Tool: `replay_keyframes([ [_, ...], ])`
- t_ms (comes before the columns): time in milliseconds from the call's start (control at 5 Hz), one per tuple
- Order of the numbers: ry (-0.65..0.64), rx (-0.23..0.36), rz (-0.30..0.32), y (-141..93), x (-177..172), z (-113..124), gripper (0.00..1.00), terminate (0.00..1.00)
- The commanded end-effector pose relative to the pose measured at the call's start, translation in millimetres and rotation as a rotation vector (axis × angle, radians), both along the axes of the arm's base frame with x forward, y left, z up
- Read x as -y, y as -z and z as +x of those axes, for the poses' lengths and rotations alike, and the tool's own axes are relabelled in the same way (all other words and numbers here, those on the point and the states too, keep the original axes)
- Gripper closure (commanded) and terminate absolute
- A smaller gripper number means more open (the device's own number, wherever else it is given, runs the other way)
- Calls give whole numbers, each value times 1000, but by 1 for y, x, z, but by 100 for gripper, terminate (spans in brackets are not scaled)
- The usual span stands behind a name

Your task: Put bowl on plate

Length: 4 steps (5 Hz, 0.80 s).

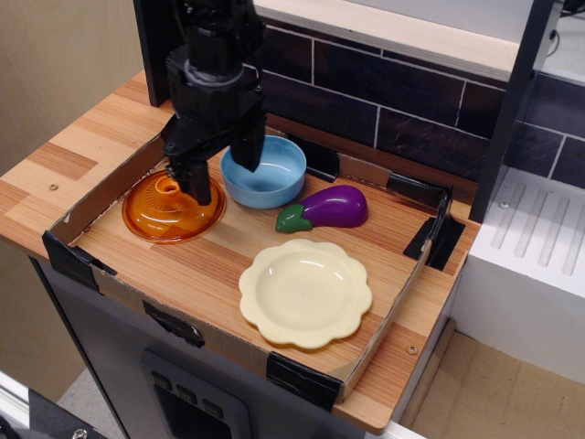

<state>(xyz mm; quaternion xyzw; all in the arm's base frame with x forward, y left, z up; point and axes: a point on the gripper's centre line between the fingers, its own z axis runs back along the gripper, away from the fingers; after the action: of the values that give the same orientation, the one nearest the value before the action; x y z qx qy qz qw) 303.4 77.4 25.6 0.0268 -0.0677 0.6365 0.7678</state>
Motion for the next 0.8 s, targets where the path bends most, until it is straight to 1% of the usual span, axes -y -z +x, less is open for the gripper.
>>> replay_keyframes([
  [0,-36,55,-22,-2,7,1,100,0],
  [200,-41,53,-20,3,8,1,100,0],
  [400,-40,65,-19,2,5,3,100,0],
  [600,-31,99,-19,-9,5,4,100,0],
])
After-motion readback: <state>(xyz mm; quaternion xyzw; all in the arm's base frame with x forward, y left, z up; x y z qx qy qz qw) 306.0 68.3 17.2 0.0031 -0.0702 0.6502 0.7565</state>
